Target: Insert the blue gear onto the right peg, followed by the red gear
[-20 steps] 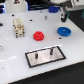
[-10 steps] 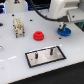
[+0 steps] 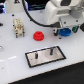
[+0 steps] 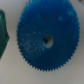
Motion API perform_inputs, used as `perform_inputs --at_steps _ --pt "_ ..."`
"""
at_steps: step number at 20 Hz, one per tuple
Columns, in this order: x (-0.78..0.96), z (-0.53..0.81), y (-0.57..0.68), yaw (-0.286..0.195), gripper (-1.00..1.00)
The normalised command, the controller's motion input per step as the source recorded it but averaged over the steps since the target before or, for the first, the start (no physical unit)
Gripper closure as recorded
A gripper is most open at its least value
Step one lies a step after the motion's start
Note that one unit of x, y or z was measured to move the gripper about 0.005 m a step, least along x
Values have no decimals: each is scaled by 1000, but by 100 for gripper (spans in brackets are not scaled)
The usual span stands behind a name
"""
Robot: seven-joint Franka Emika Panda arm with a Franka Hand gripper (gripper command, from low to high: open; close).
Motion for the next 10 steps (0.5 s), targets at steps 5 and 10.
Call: perform_inputs --at_steps 5,10 --pt "-195 59 84 0 -100" --pt "-137 35 73 0 -100"
